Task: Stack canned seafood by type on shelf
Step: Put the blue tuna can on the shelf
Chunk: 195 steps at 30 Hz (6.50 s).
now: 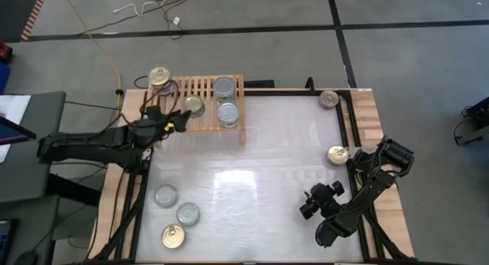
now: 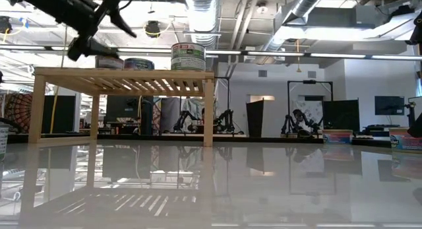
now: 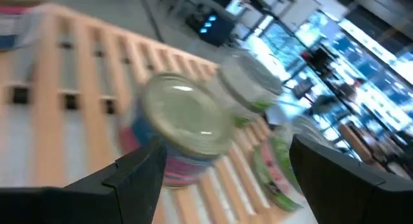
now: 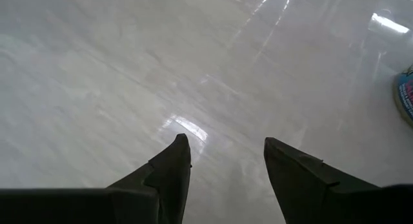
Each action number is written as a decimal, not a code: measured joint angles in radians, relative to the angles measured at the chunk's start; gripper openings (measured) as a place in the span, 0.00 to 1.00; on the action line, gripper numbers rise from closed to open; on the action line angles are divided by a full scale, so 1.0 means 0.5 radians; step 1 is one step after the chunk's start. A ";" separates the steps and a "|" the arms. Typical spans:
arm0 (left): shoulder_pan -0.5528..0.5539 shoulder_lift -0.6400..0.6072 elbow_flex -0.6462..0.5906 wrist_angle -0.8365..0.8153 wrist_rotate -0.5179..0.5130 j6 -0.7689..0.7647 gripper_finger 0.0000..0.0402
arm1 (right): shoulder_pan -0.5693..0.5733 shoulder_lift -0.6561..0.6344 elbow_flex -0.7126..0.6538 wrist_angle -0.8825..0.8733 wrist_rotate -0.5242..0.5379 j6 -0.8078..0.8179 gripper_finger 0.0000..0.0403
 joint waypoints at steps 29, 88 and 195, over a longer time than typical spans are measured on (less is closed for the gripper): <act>1.091 1.511 1.782 -1.514 0.781 0.089 0.46 | -0.185 0.000 0.000 0.113 -0.013 -0.323 0.55; -1.159 2.092 1.567 -1.629 0.467 -0.671 0.34 | -0.184 0.000 0.000 0.365 -0.015 -0.429 0.55; -1.067 2.238 1.735 -1.984 0.495 -0.033 0.47 | -0.184 0.001 0.000 0.529 0.000 -0.573 0.55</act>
